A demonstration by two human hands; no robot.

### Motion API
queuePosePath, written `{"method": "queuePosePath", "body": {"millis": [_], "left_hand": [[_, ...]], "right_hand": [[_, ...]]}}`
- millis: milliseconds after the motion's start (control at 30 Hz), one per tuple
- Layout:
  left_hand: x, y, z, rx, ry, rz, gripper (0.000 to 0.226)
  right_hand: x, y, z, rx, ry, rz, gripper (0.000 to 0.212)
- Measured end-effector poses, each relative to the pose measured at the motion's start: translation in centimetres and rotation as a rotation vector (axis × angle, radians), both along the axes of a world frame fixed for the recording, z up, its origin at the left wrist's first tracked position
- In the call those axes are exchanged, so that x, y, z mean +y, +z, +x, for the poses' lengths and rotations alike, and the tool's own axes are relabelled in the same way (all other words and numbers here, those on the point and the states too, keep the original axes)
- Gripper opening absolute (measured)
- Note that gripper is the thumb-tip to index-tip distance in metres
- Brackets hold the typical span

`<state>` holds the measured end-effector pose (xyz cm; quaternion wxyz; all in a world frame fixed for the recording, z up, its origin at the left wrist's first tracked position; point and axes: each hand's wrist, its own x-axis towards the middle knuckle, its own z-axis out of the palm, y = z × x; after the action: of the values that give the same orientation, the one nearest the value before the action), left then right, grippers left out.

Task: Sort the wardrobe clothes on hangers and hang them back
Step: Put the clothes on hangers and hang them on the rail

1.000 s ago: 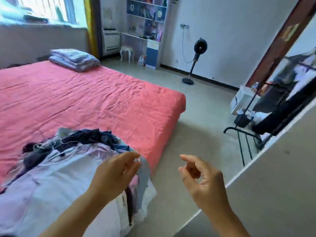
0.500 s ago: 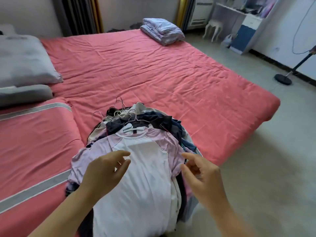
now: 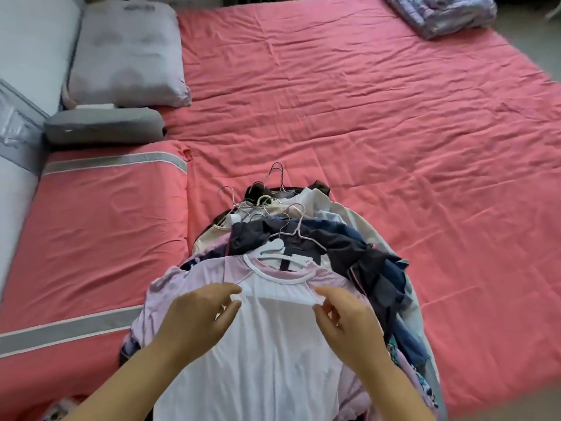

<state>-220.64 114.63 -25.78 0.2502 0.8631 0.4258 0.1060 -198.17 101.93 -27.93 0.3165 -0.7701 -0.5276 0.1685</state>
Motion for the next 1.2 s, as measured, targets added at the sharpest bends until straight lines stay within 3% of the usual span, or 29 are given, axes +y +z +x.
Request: {"method": "queuePosePath", "body": {"millis": [133, 367, 433, 533, 567, 733, 867, 967, 1100, 1200], "left_hand": [[2.0, -4.2, 2.6, 0.105, 0.049, -0.022, 0.037], [3.3, -7.5, 3.3, 0.213, 0.108, -0.088, 0.033], [3.5, -7.6, 2.9, 0.223, 0.121, -0.111, 0.033], [3.8, -7.3, 2.2, 0.223, 0.125, -0.116, 0.030], [4.0, -7.0, 1.8, 0.214, 0.125, -0.113, 0.030], [5.4, -4.0, 1.2, 0.164, 0.073, 0.020, 0.026], [6.1, -2.1, 1.2, 0.087, -0.008, 0.003, 0.040], [5.3, -0.3, 0.9, 0.040, -0.165, 0.021, 0.052], [2.9, 2.5, 0.3, 0.005, -0.369, 0.035, 0.062], [-0.1, 4.7, 0.1, -0.075, -0.539, 0.123, 0.062]], "right_hand": [[4.3, -5.7, 4.0, -0.051, -0.004, -0.087, 0.027], [8.4, -12.5, 5.2, -0.388, 0.077, -0.384, 0.031], [8.3, -13.4, 5.0, -0.371, 0.045, -0.447, 0.038], [8.1, -13.6, 4.7, -0.281, -0.026, -0.407, 0.022], [7.9, -13.1, 4.6, -0.245, -0.050, -0.358, 0.013], [5.6, -8.1, 3.4, -0.216, -0.165, -0.183, 0.022], [3.1, -2.3, 1.7, -0.143, -0.299, -0.352, 0.013], [-0.8, 2.8, -1.0, -0.079, -0.474, -0.308, 0.006], [-7.6, 7.9, -4.7, 0.141, -0.559, -0.320, 0.011], [-13.5, 11.8, -8.8, 0.243, -0.623, -0.201, 0.016]]}}
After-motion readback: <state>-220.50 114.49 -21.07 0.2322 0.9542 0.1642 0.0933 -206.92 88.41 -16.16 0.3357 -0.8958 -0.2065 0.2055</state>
